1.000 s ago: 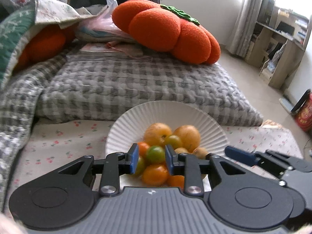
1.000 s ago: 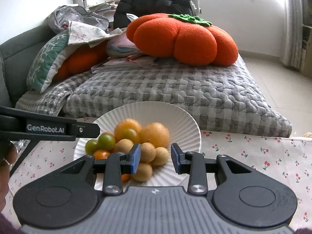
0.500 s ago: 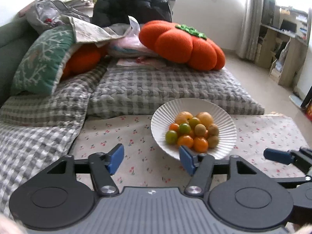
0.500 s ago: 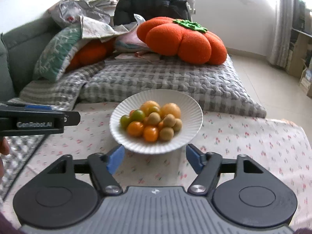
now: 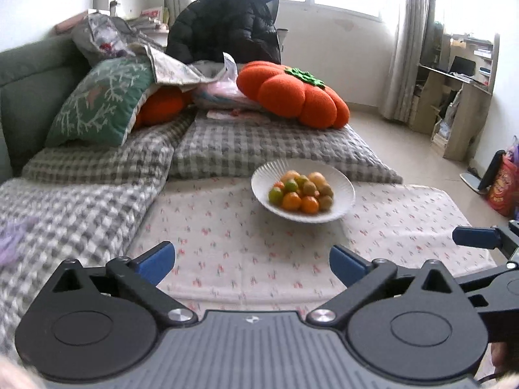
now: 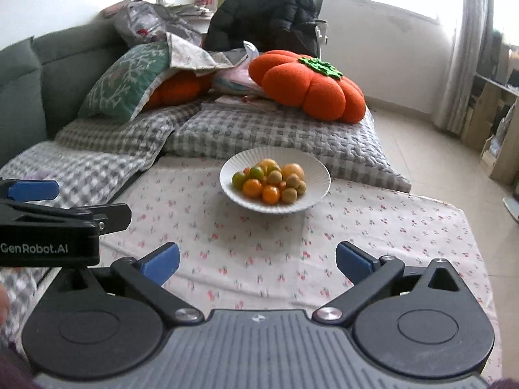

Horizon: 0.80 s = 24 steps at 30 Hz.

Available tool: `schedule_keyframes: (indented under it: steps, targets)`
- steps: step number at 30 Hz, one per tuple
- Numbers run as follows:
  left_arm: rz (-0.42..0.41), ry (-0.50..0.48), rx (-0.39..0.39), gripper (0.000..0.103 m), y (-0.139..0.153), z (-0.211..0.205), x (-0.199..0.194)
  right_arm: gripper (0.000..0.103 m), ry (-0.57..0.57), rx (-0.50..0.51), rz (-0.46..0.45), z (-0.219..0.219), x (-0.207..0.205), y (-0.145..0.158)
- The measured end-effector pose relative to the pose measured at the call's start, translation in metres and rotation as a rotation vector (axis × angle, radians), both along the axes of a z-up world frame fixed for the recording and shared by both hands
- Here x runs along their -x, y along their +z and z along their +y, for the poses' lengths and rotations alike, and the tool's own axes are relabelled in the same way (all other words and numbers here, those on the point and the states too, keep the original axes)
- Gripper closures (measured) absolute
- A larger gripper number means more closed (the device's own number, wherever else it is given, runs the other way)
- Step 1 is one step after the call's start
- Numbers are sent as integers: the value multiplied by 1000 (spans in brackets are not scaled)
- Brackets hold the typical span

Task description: Organize fruits

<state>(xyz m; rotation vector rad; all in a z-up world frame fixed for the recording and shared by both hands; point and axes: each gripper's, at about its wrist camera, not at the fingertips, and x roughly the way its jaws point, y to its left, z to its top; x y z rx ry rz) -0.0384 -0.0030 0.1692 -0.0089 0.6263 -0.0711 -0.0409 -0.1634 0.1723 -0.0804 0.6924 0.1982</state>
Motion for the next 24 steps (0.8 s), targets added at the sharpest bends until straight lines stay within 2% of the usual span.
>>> schedule_keyframes:
  steps: [7,12,16,24]
  targets:
    - [-22,2,-43,6,-1,-2,16,0,-63,-9,4,-4,13,-3]
    - [-35,-2,-15,6,2,-1,17,0,-90,-12,-9,-5,12,-3]
    - [-53,1,-16,6,3,0,20,0,-98,1,-33,-4,15,-2]
    - [-39,-8,-24,6,0,-2,19,0,-84,11,-22,0,15,-7]
